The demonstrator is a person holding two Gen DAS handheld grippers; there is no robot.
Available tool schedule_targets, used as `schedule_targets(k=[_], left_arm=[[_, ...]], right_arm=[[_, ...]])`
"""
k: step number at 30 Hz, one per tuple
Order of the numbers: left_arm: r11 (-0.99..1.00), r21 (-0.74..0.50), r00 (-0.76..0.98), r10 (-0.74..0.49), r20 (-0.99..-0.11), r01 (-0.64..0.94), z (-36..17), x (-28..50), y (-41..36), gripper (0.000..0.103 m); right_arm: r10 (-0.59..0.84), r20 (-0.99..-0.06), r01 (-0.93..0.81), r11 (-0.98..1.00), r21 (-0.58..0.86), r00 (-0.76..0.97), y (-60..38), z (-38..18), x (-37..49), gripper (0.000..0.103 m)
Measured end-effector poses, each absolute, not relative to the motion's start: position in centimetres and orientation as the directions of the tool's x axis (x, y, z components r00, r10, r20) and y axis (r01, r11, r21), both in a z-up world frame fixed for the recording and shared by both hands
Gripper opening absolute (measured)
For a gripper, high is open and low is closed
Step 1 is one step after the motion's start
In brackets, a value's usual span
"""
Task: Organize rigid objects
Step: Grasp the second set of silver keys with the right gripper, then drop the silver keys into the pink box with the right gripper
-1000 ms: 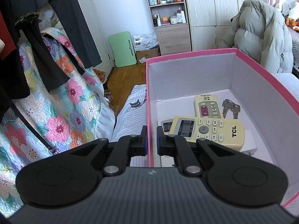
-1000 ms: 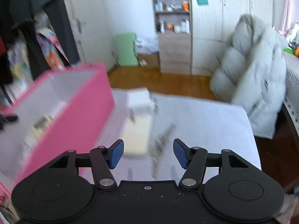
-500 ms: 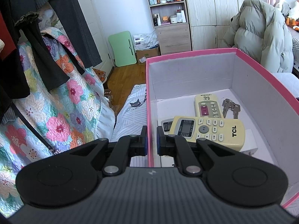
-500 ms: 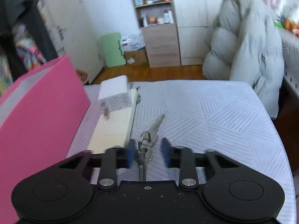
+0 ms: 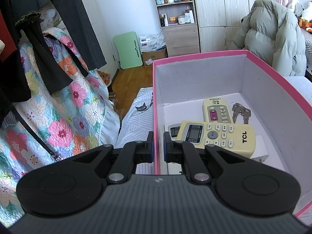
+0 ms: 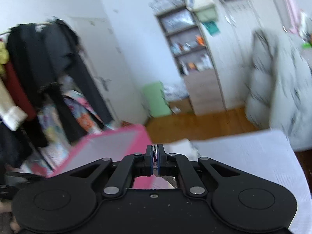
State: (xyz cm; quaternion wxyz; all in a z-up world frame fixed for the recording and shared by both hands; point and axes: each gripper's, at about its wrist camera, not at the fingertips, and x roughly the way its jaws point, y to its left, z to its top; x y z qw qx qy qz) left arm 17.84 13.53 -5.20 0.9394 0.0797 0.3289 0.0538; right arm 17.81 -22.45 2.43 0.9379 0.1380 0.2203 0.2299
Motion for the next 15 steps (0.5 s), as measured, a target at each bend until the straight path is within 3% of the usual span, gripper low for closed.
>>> schedule_targets(k=[8,15], left_arm=[[0.981,0.185,0.778,0.153,-0.609,-0.048,-5.2,17.7,13.6,0.007],[0.983,0.18,0.778,0.15,-0.609,-0.049,-5.1,17.7,13.5,0.007]], right_arm=[[0.689,-0.333,-0.546,0.718,0.431,0.643,-18.0,5.5,16.7,0.006],[0.773,-0.459,-0.569,0.634,0.524,0.438,-14.2,2.9,17.1,0.006]])
